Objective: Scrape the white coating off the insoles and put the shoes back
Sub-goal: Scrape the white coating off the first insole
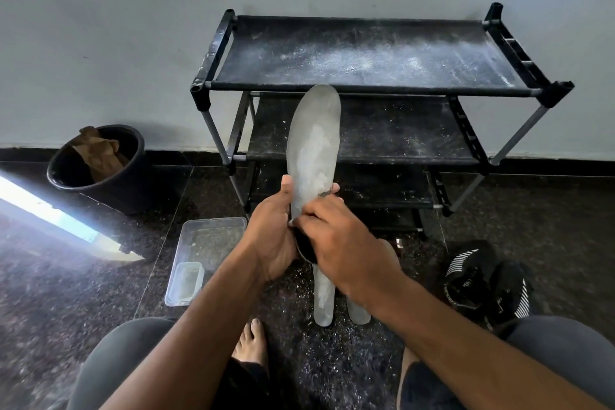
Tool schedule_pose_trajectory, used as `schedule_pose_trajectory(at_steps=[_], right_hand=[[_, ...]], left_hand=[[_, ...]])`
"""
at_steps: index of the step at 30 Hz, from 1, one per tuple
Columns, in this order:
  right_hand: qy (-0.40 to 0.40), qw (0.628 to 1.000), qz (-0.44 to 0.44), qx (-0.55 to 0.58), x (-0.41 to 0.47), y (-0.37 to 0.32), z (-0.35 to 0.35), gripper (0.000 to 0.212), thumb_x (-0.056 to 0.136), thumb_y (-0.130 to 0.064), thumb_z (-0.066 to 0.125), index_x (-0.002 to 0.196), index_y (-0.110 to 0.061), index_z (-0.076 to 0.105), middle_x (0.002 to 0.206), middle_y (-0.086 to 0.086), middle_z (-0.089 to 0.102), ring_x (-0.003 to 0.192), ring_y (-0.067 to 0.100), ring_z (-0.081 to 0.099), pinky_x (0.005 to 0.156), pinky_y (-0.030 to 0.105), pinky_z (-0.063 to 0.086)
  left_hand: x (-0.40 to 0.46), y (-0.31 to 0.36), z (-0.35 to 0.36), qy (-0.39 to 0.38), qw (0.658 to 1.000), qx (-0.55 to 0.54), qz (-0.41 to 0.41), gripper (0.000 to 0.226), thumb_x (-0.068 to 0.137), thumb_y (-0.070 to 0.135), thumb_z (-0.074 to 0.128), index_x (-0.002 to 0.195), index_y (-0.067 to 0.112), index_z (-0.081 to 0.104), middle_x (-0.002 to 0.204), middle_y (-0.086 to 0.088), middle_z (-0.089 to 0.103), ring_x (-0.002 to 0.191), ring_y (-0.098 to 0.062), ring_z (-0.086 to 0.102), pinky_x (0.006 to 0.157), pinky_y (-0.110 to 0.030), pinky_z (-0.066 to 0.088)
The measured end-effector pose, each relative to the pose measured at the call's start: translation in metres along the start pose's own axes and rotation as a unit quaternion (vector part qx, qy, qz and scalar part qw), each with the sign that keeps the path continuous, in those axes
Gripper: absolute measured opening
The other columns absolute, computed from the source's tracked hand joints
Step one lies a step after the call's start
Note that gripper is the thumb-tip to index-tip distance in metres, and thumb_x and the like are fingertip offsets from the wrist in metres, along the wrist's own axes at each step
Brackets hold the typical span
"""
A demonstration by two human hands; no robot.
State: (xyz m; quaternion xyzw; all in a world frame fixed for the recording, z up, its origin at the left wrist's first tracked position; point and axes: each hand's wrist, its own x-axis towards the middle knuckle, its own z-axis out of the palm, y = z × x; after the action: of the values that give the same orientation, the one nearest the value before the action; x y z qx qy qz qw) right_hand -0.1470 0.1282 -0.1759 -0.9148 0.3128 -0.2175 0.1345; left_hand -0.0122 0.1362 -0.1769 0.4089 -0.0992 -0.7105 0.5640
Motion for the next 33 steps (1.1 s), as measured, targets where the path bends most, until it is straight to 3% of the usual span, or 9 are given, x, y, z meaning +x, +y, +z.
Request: schedule_pose_trajectory(at_steps=[5,11,15,17,20,26,30,33], right_hand=[[0.091,0.992,0.073,0.039,0.010,0.017,-0.008,0.015,0.092,-0.002,0.066,0.105,-0.001,0.072,0.101,0.006,0.062,0.097,0.017,0.057,0.090,0.031,0.053],[0.050,0.992,0.050,0.106,0.006,0.007,-0.001,0.014,0.090,-0.002,0.066,0.099,-0.005,0.076,0.094,0.004,0.063,0.094,0.017,0.059,0.097,0.034,0.050],[0.079,0.992,0.074,0.072,0.011,0.015,-0.005,0.013,0.092,0.001,0.064,0.101,-0.002,0.073,0.096,0.003,0.060,0.095,0.017,0.055,0.087,0.031,0.052],[0.050,0.992,0.059,0.095,0.010,0.008,-0.005,0.015,0.092,-0.001,0.063,0.100,-0.004,0.075,0.096,0.004,0.061,0.095,0.017,0.056,0.088,0.031,0.051],[0.021,0.990,0.036,0.138,0.007,0.007,-0.007,0.015,0.092,-0.006,0.064,0.098,-0.007,0.077,0.095,0.002,0.064,0.095,0.014,0.058,0.093,0.028,0.049],[0.083,0.988,0.085,0.103,0.014,0.016,-0.004,0.013,0.093,-0.005,0.062,0.096,-0.002,0.074,0.091,0.006,0.061,0.090,0.019,0.058,0.083,0.031,0.050],[0.036,0.984,0.050,0.168,0.010,0.008,-0.009,0.011,0.089,-0.006,0.069,0.095,-0.005,0.078,0.092,0.002,0.064,0.089,0.005,0.056,0.087,0.014,0.046],[0.036,0.987,0.048,0.146,0.010,0.013,-0.007,0.011,0.090,-0.007,0.068,0.095,-0.005,0.078,0.091,0.002,0.063,0.089,0.012,0.057,0.085,0.022,0.047]], left_hand=[[-0.002,-0.003,0.001,-0.045,0.998,-0.037,-0.025,0.061,0.110,0.045,0.034,0.139,-0.005,0.057,0.136,-0.026,0.064,0.127,-0.034,0.063,0.115,-0.046,0.046],[0.001,-0.001,-0.002,-0.038,0.998,-0.034,-0.032,0.065,0.110,0.046,0.036,0.139,-0.008,0.057,0.134,-0.024,0.065,0.118,-0.030,0.068,0.107,-0.039,0.053],[0.000,-0.007,0.001,-0.047,0.997,-0.037,-0.042,0.059,0.111,0.044,0.036,0.138,-0.002,0.060,0.130,-0.023,0.067,0.117,-0.031,0.069,0.105,-0.043,0.054],[0.001,-0.004,0.002,-0.046,0.998,-0.040,-0.036,0.060,0.111,0.044,0.036,0.137,-0.005,0.059,0.134,-0.025,0.065,0.122,-0.031,0.067,0.110,-0.043,0.050],[0.002,-0.001,-0.002,-0.031,0.998,-0.043,-0.027,0.060,0.111,0.043,0.035,0.133,-0.007,0.061,0.133,-0.025,0.066,0.115,-0.030,0.071,0.105,-0.040,0.054],[0.000,-0.011,0.004,-0.037,0.997,-0.020,-0.061,0.057,0.110,0.045,0.036,0.130,-0.001,0.063,0.113,-0.021,0.071,0.104,-0.030,0.072,0.092,-0.042,0.060],[0.002,-0.001,-0.002,-0.036,0.997,-0.046,-0.048,0.060,0.110,0.042,0.037,0.143,-0.004,0.055,0.140,-0.024,0.062,0.130,-0.030,0.061,0.117,-0.041,0.042],[0.001,-0.007,-0.003,-0.040,0.997,-0.029,-0.064,0.060,0.110,0.044,0.038,0.140,-0.004,0.057,0.132,-0.021,0.064,0.118,-0.030,0.066,0.112,-0.042,0.046]])
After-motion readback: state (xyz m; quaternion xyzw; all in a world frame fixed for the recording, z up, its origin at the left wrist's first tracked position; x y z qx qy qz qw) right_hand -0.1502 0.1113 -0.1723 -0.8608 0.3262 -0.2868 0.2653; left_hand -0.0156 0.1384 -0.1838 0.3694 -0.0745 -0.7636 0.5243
